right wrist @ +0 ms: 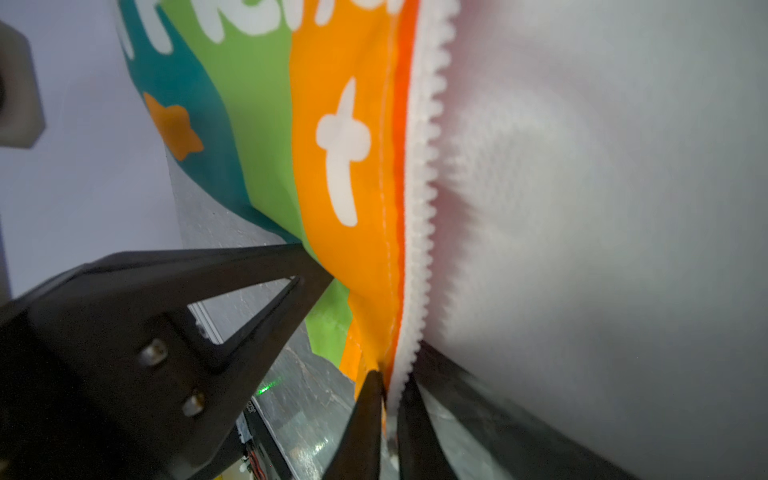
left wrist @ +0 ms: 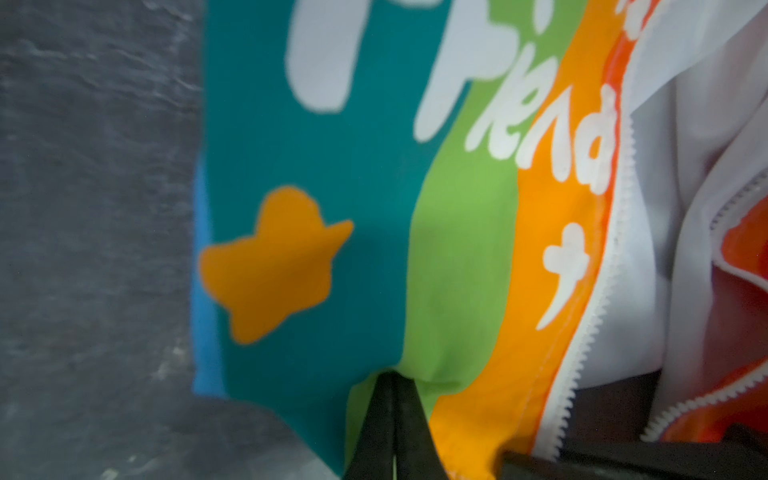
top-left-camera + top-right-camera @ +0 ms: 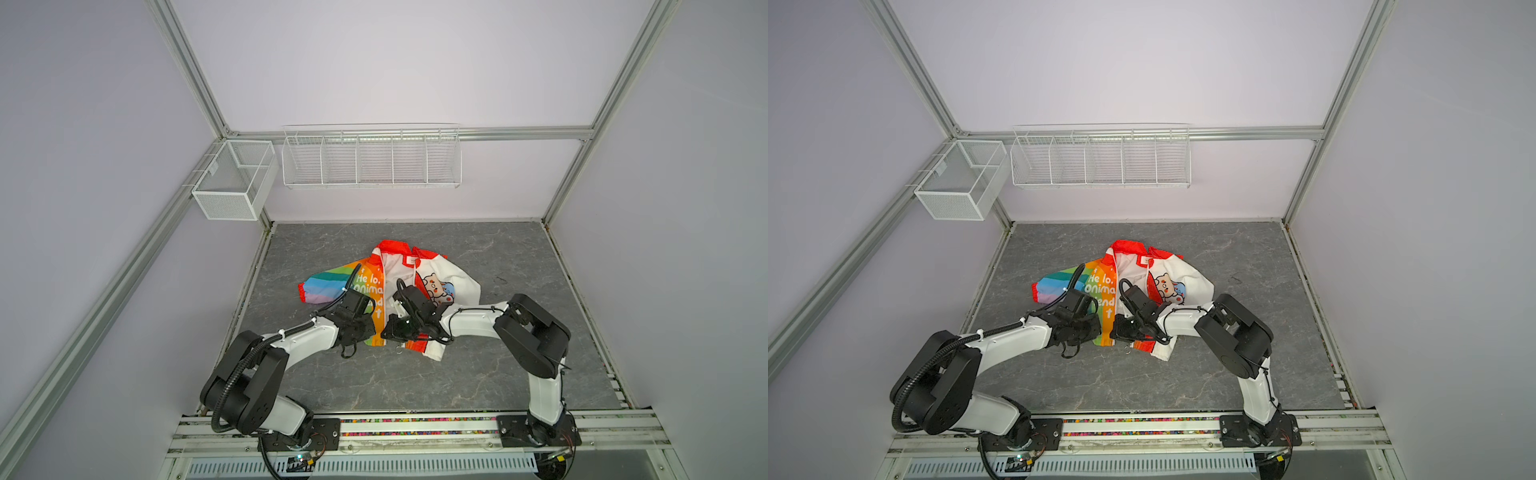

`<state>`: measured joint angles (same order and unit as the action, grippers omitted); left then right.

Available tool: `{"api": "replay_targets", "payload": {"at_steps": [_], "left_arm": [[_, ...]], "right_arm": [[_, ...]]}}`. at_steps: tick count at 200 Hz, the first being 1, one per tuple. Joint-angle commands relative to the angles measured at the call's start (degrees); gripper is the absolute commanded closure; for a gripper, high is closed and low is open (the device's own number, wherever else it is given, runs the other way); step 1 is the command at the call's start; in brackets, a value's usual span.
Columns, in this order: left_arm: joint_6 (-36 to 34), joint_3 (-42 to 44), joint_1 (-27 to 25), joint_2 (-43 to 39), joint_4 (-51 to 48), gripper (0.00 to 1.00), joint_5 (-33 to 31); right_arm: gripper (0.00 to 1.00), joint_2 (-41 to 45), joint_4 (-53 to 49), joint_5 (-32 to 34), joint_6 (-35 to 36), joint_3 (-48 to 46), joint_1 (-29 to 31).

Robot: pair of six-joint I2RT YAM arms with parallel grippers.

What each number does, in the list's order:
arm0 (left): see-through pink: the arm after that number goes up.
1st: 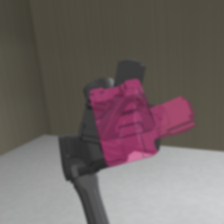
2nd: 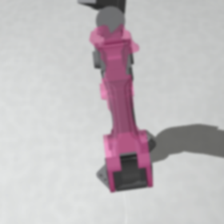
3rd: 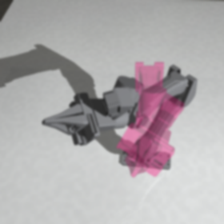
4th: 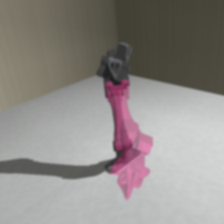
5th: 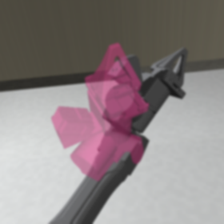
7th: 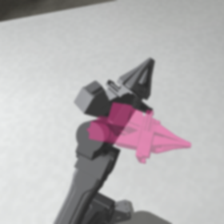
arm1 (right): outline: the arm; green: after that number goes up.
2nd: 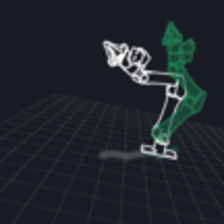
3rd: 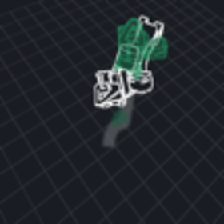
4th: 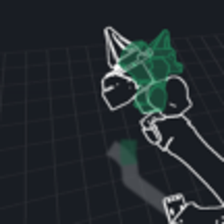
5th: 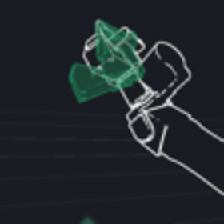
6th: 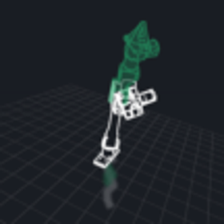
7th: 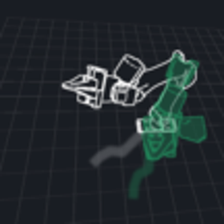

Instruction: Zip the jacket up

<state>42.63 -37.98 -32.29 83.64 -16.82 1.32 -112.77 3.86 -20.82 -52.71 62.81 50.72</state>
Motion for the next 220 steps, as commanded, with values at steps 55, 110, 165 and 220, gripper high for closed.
{"api": "replay_targets", "payload": {"at_steps": [55, 110, 165, 220], "left_arm": [[13.96, 10.11, 0.39, -21.59, 0.25, 0.55, 10.94], [32.86, 27.14, 0.20, -36.30, 19.38, 0.49, 16.81], [41.45, 31.97, 0.10, -45.24, 23.18, 0.41, 15.05], [44.68, 32.39, -0.27, -40.78, 30.77, 0.38, 16.56]], "right_arm": [[0.93, -0.43, 2.73, -2.48, -3.57, 0.43, -0.09], [0.93, -0.83, 8.04, -6.29, -11.15, 0.48, 0.08], [0.93, -0.96, 14.30, -7.73, -17.46, -0.75, 0.25], [0.93, -0.51, 17.06, -7.65, -20.20, -1.06, 0.26]]}}
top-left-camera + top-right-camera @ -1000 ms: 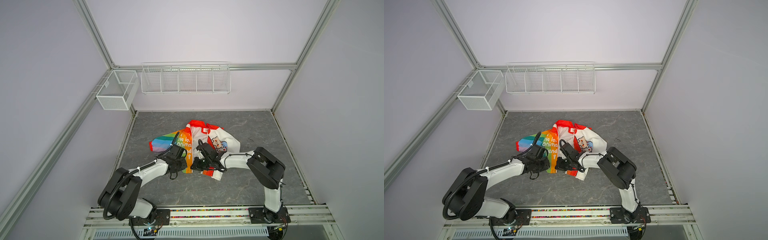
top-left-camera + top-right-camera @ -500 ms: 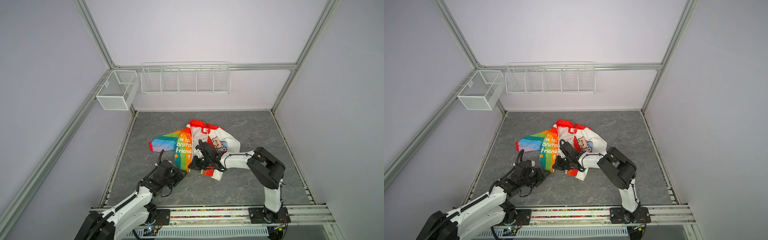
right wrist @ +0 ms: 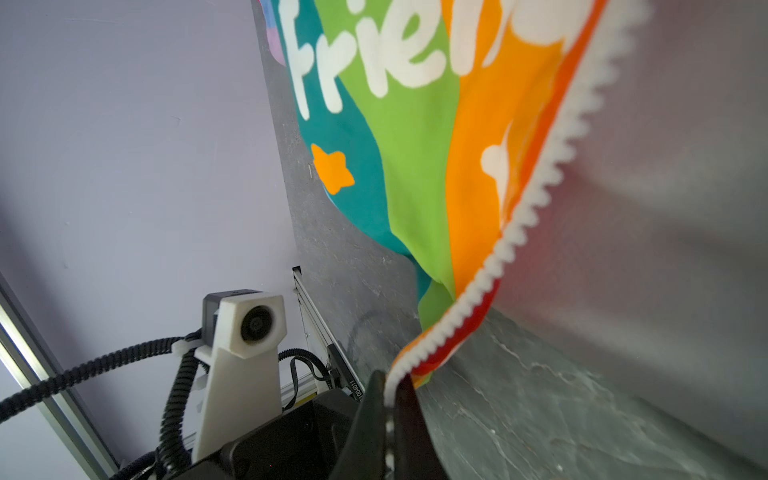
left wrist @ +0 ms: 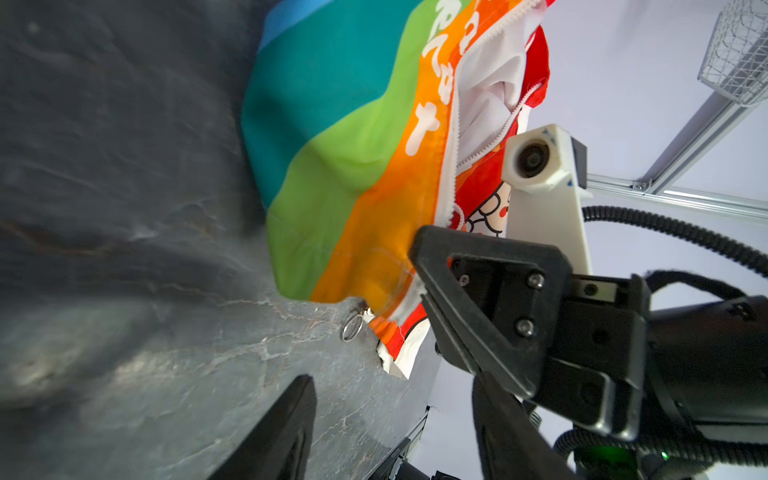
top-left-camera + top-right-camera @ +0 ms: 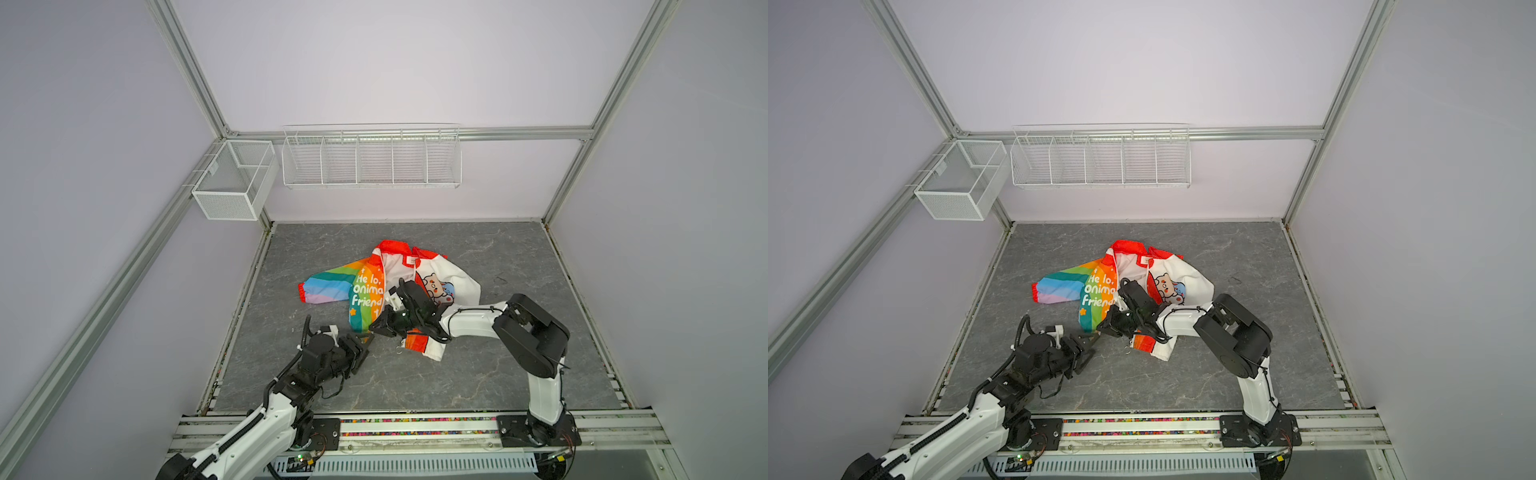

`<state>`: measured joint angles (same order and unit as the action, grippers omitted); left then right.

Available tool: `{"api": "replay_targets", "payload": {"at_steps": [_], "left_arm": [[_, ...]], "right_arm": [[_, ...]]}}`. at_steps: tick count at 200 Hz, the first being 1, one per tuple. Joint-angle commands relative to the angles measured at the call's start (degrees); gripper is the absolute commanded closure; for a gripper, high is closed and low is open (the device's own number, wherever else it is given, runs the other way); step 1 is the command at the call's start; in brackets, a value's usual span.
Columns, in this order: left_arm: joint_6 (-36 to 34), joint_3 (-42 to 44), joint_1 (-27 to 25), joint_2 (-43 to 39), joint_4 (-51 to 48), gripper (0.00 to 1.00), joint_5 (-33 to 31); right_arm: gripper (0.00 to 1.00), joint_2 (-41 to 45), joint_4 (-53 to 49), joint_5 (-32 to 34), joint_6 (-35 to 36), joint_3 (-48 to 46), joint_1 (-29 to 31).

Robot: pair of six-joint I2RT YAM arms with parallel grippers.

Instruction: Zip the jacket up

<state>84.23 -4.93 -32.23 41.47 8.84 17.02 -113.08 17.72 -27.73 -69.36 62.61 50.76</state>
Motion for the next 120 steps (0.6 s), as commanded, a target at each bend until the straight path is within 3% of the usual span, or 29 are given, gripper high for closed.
{"api": "replay_targets", "payload": {"at_steps": [1, 91, 120], "left_arm": [[3.11, -0.68, -0.31, 1.40, 5.16, 0.38, 0.85], [3.49, -3.84, -0.73, 16.45, 20.92, 0.36, -3.99], [-0.20, -5.33, -0.74, 16.50, 18.74, 0.37, -6.61]], "right_arm": [[0.93, -0.21, 3.25, -0.75, -3.57, -0.84, 0.22], [0.93, 0.92, 8.59, -1.93, -7.14, -2.89, 0.22], [0.93, 0.93, 12.10, -2.85, -8.76, -5.35, -0.11]]}}
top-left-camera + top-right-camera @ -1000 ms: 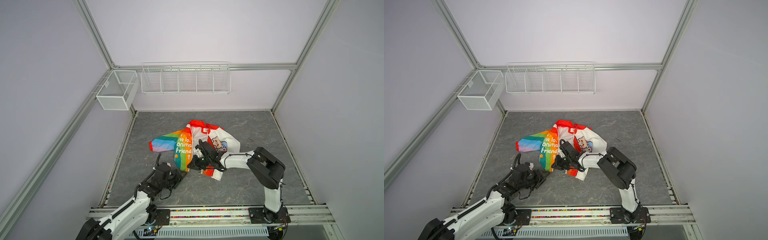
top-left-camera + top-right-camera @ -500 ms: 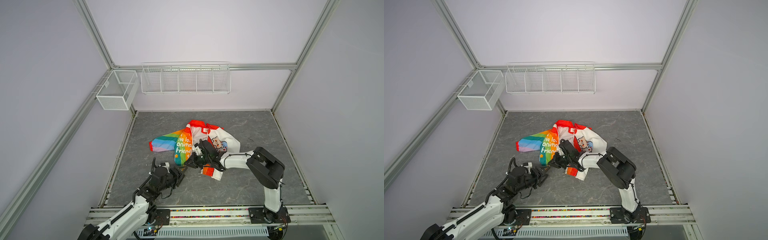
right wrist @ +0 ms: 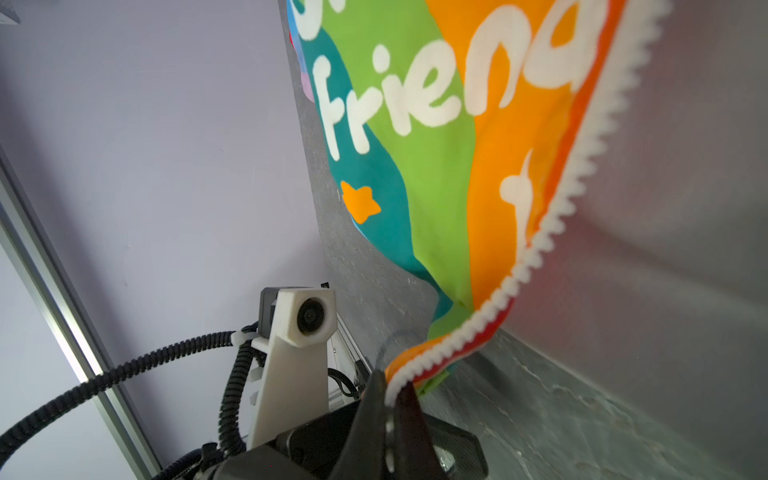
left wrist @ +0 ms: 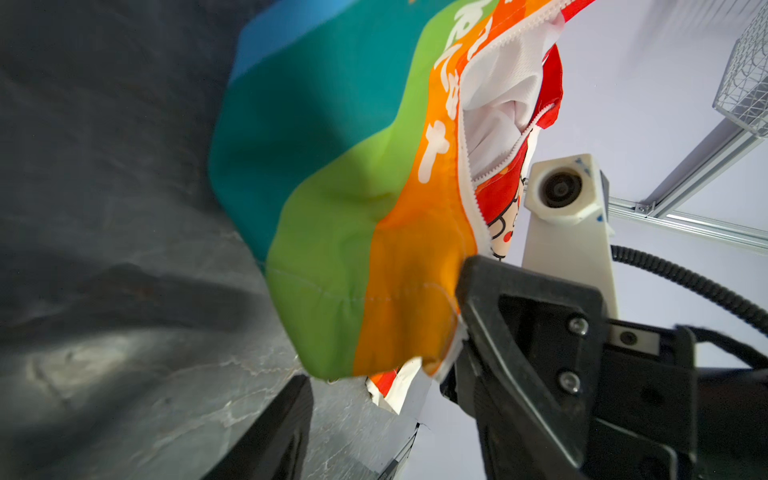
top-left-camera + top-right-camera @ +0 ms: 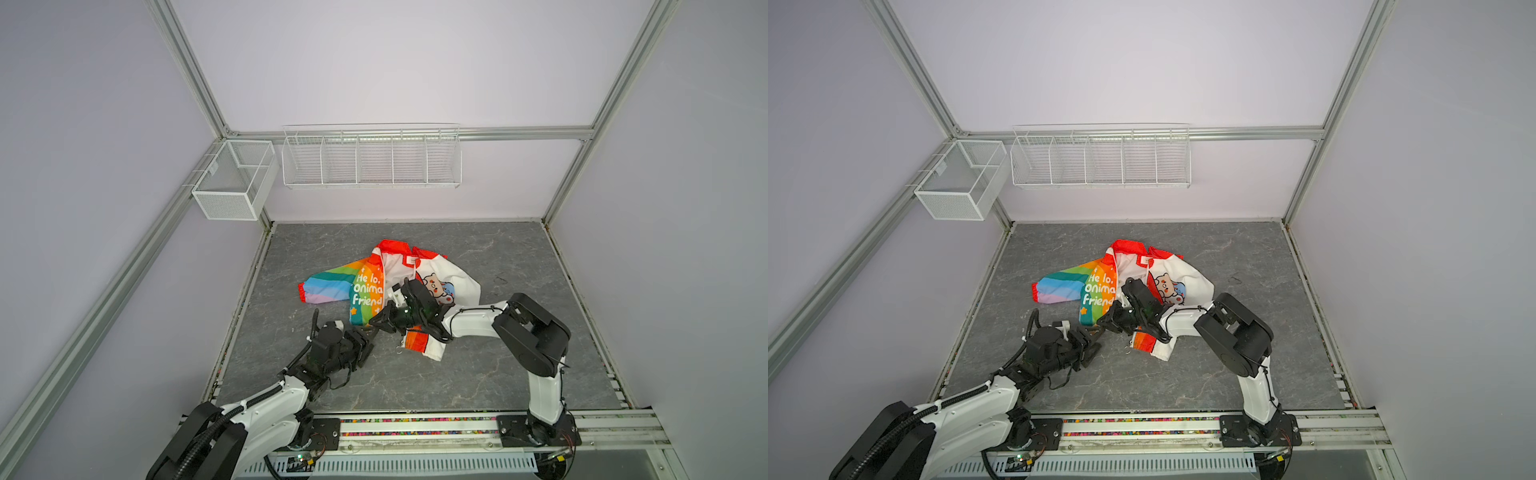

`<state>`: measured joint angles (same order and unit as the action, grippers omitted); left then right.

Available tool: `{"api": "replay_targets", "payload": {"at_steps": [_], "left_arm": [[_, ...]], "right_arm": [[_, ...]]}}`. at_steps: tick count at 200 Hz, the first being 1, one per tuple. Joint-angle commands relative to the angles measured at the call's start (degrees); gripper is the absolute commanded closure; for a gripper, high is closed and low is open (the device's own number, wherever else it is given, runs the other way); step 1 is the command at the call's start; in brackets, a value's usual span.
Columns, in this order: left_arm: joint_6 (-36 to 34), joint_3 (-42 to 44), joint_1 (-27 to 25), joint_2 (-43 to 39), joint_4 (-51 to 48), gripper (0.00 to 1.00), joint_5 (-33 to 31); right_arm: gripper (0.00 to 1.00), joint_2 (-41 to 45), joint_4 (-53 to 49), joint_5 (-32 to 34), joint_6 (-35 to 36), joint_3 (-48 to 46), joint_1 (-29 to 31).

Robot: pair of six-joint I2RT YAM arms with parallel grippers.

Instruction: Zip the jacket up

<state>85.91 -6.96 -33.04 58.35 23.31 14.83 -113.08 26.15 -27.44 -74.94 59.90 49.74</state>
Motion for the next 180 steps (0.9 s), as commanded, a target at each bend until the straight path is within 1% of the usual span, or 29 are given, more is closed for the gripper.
{"api": "replay_targets", "payload": {"at_steps": [1, 32, 52, 78, 108, 121, 180], "left_arm": [[-1.93, -3.22, 0.07, -0.40, 4.23, 0.37, -4.57], [-2.76, -2.54, 0.07, -3.17, 1.19, 0.36, -8.30], [-3.02, -1.92, 0.08, -4.19, 1.69, 0.36, -9.67], [-3.97, -2.22, 0.06, -4.30, 1.23, 0.35, -9.91], [-4.39, -2.61, 0.02, -2.56, 0.61, 0.36, -8.27], [-4.61, -2.62, 0.07, -1.45, 0.75, 0.38, -7.34], [-5.22, -2.19, 0.07, 0.44, 1.30, 0.59, -5.40]], "right_arm": [[0.93, 0.93, 3.70, -3.14, -3.19, -2.71, 0.90], [0.93, 1.41, 5.26, -3.80, -3.29, -4.58, 0.71], [0.93, 1.46, 6.05, -4.20, -3.35, -5.35, 0.80], [0.93, 1.62, 7.31, -4.38, -3.55, -6.47, 0.71], [0.93, 1.97, 8.09, -4.38, -3.55, -7.33, 0.63], [0.93, 2.20, 8.38, -4.20, -3.54, -7.84, 0.37], [0.93, 2.77, 8.80, -4.20, -3.54, -8.74, -0.38]]}}
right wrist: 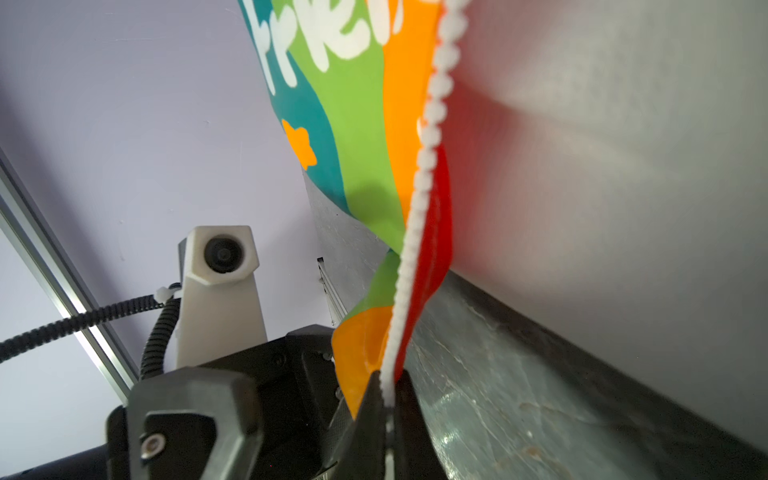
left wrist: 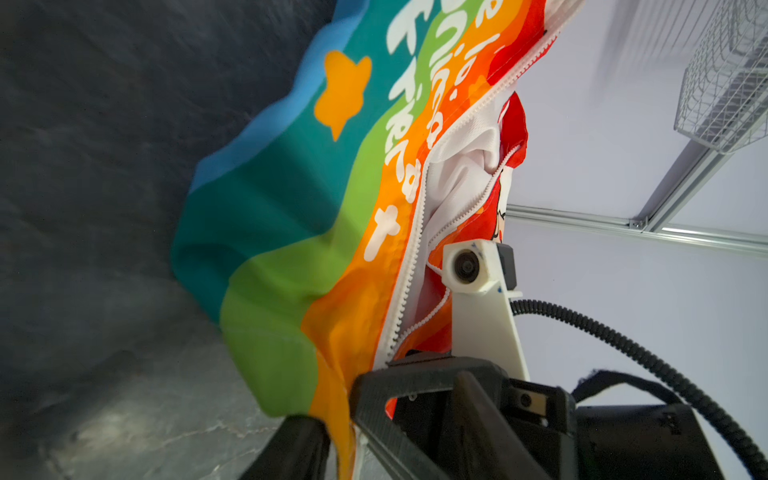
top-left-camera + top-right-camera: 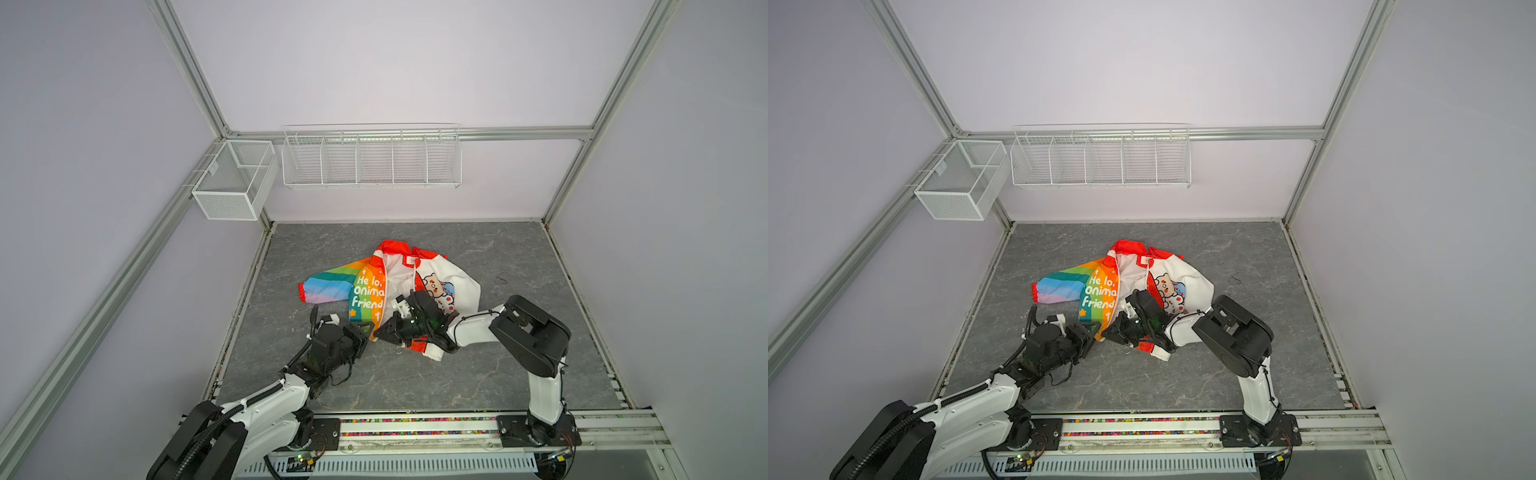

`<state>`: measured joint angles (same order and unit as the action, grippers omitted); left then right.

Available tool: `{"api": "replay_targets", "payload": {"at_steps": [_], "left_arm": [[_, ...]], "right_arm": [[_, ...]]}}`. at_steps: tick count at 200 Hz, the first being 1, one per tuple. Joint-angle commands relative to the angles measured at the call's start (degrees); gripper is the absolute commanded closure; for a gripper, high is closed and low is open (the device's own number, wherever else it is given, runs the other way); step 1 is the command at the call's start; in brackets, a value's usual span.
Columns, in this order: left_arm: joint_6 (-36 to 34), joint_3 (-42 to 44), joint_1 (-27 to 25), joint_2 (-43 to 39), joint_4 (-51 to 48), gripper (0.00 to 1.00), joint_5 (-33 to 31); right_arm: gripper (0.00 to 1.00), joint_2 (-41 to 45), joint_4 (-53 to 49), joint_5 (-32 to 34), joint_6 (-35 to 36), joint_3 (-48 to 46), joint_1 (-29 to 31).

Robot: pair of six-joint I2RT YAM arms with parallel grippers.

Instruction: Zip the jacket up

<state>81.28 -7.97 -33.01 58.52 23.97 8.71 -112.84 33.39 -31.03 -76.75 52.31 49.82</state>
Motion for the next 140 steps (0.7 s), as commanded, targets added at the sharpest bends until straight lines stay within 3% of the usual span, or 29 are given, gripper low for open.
{"api": "replay_targets", "payload": {"at_steps": [1, 54, 66, 107, 140], "left_arm": [[-0.64, -1.18, 0.05, 0.27, 0.60, 0.59, 0.71], [-0.86, -1.35, 0.04, 0.45, -2.50, 0.94, 0.88], [-0.86, -1.39, 0.03, 0.58, -2.53, 1.00, 1.11], [-1.24, -2.12, 0.05, 1.53, -3.18, 1.00, 3.25], [-1.73, -2.06, -0.01, 2.47, -2.63, 1.00, 5.01]], "right_arm": [[0.93, 2.53, 1.58, -0.61, -1.73, -1.16, -0.49], [0.93, 2.42, 1.48, -0.61, -1.52, -1.34, -0.98], [0.88, 2.41, 1.36, -0.61, -1.52, -1.34, -1.12], [0.68, 1.66, 1.12, -0.35, -1.38, -0.58, -1.85], [0.73, 0.31, 0.43, -0.09, -0.90, 0.85, -2.49]]}}
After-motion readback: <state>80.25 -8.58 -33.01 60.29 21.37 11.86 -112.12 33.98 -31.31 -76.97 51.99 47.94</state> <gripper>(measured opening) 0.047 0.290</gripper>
